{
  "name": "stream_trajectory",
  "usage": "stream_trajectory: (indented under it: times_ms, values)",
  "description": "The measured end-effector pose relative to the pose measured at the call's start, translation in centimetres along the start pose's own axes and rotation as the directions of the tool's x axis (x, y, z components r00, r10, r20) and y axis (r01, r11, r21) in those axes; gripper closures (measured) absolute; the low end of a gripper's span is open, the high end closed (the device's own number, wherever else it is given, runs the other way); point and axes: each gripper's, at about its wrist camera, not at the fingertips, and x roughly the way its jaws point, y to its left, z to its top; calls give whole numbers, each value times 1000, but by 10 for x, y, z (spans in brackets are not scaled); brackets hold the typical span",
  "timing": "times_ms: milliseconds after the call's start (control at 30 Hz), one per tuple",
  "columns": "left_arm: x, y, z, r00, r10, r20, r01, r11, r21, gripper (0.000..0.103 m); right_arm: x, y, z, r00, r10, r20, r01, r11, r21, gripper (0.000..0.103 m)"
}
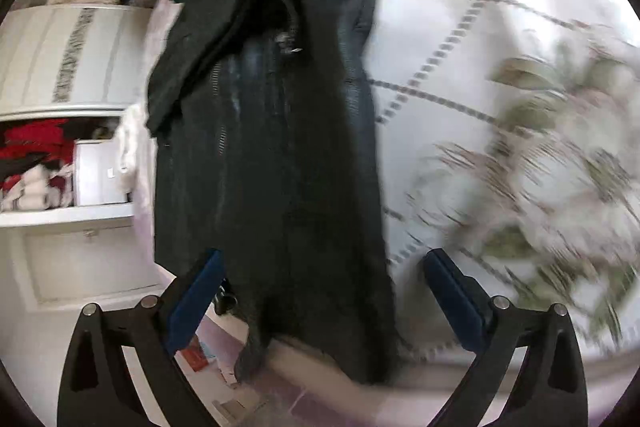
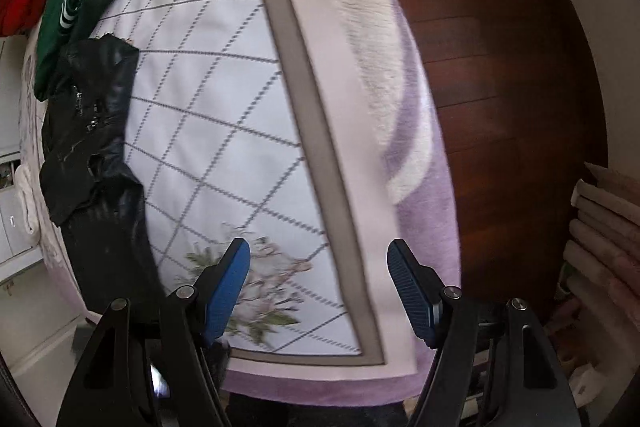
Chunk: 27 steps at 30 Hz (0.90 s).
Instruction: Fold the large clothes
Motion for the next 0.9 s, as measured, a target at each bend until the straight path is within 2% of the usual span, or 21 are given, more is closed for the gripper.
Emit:
stream_trajectory:
  times_ms: [100, 133, 200, 233, 267, 300, 333, 367, 400, 467, 500, 533, 600, 667, 700, 733, 767, 800, 867, 900]
  values:
    - [6, 14, 8, 1000, -7, 0, 7, 999, -53, 0, 4, -6, 4, 1000, 30, -3, -30, 998, -48, 30]
    - [8, 20, 10, 1000, -15, -1, 15, 998, -61, 0, 9, -5, 8, 998, 59, -11, -60, 996, -65, 30]
    - [14, 34, 14, 1000, -19, 7, 20, 996, -82, 7, 21, 1, 16, 989, 142, -35, -145, 985, -96, 30]
    - [18, 43, 17, 1000, -27, 10, 28, 995, -94, 26, 27, 6, 20, 984, 173, -44, -177, 979, -101, 30]
    - [22, 51, 18, 996, -85, 8, 86, 991, -104, 55, 36, 15, 28, 969, 239, -65, -245, 963, -112, 30]
    - [25, 57, 19, 988, -151, 6, 151, 982, -116, 69, 43, 24, 35, 955, 288, -77, -296, 947, -125, 30]
    - [24, 62, 20, 975, -221, 8, 220, 967, -125, 89, 50, 35, 42, 938, 334, -87, -344, 929, -138, 30]
    - [24, 69, 21, 968, -250, 9, 248, 960, -131, 92, 58, 48, 50, 920, 379, -101, -391, 908, -150, 30]
    - [21, 72, 21, 965, -263, 17, 263, 955, -138, 93, 64, 57, 56, 903, 414, -112, -427, 891, -152, 30]
    - [17, 92, 20, 957, -286, 49, 290, 947, -142, 95, 83, 85, 74, 828, 543, -141, -559, 819, -126, 30]
    - [15, 100, 18, 956, -286, 64, 293, 946, -138, 96, 90, 94, 79, 805, 574, -150, -591, 799, -111, 30]
    - [14, 108, 17, 956, -284, 76, 292, 947, -137, 96, 101, 109, 88, 761, 627, -165, -644, 761, -80, 30]
    - [7, 119, 14, 956, -275, 100, 287, 947, -142, 96, 116, 133, 99, 716, 673, -184, -690, 723, -41, 30]
    - [4, 131, 14, 953, -278, 117, 294, 945, -146, 97, 125, 153, 105, 688, 701, -189, -716, 698, -20, 30]
    - [4, 139, 14, 950, -283, 129, 301, 941, -152, 98, 127, 164, 107, 684, 708, -177, -721, 692, -15, 30]
    - [3, 145, 14, 947, -287, 143, 308, 938, -159, 98, 126, 171, 105, 683, 710, -172, -723, 691, -16, 36]
    - [5, 153, 14, 942, -297, 156, 321, 932, -167, 99, 126, 185, 105, 685, 710, -163, -722, 691, -25, 52]
    - [5, 152, 16, 938, -305, 165, 332, 927, -172, 99, 126, 194, 104, 713, 681, -166, -694, 719, -30, 74]
    - [8, 169, 14, 920, -345, 187, 379, 905, -192, 99, 114, 207, 100, 765, 632, -126, -641, 765, -57, 80]
    - [8, 174, 12, 910, -366, 196, 403, 892, -203, 99, 103, 213, 95, 779, 617, -112, -626, 777, -69, 82]
